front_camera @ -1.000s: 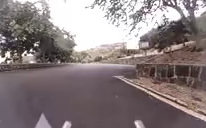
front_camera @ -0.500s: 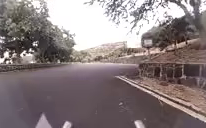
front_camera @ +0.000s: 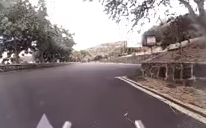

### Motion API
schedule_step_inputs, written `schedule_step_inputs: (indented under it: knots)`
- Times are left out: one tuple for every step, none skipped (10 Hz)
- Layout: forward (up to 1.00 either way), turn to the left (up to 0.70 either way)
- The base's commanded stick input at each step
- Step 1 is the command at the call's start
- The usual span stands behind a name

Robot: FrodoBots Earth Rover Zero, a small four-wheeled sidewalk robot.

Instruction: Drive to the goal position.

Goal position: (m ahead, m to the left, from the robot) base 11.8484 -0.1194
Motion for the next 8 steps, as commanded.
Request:
schedule_step_inputs:
  knots:
    - [0.7, 0.0]
    - [0.7, 0.0]
    - [0.7, 0.0]
    - [0.7, 0.0]
    - [0.7, 0.0]
    - [0.7, 0.0]
    - [0.7, 0.0]
    - [0.7, 0.0]
